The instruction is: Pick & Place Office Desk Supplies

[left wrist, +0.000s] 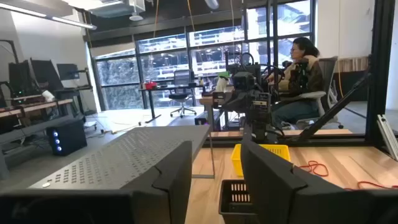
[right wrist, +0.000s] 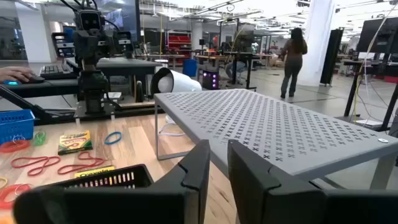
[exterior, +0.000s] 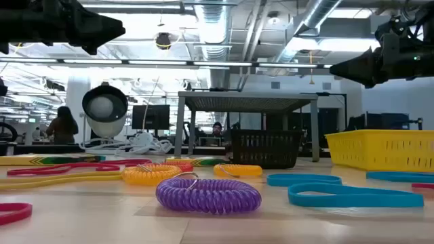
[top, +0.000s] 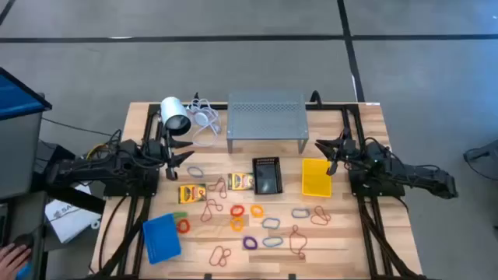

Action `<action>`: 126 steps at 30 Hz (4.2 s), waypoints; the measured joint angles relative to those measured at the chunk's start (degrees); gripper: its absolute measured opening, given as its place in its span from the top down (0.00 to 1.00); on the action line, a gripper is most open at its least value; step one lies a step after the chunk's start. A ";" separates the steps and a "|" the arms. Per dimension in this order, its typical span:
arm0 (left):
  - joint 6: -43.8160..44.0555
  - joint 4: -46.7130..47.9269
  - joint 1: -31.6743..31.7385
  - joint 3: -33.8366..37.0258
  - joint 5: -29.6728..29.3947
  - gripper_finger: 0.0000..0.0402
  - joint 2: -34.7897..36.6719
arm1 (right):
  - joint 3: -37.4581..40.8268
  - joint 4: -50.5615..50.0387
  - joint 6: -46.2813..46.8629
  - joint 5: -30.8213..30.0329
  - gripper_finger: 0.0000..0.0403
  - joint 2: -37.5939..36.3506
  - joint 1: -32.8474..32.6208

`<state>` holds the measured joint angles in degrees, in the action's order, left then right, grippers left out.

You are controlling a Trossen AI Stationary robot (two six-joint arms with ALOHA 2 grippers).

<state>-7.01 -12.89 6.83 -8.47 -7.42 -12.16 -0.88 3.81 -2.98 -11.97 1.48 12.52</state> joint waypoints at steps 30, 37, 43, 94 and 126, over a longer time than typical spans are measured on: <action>-0.01 0.00 -0.02 -0.01 -0.02 0.67 0.02 | 0.00 0.00 -0.02 0.00 0.87 0.00 -0.01; -0.01 -0.01 -0.02 0.00 -0.01 0.67 0.01 | 0.01 0.02 0.00 0.00 0.87 0.00 0.01; -0.01 0.00 -0.02 0.00 0.00 0.67 0.01 | 0.01 0.00 -0.01 0.00 0.87 0.00 -0.01; 5.14 -5.49 -0.01 0.00 0.06 0.67 -0.18 | 0.02 0.02 0.00 0.00 0.87 0.00 0.01; 14.50 -16.06 -0.02 0.00 0.19 0.67 -19.26 | 0.01 1.74 13.95 0.07 0.87 0.00 -0.12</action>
<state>7.50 -28.95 6.81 -8.47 -7.23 -31.42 -0.87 5.55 10.97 -11.90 1.48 12.40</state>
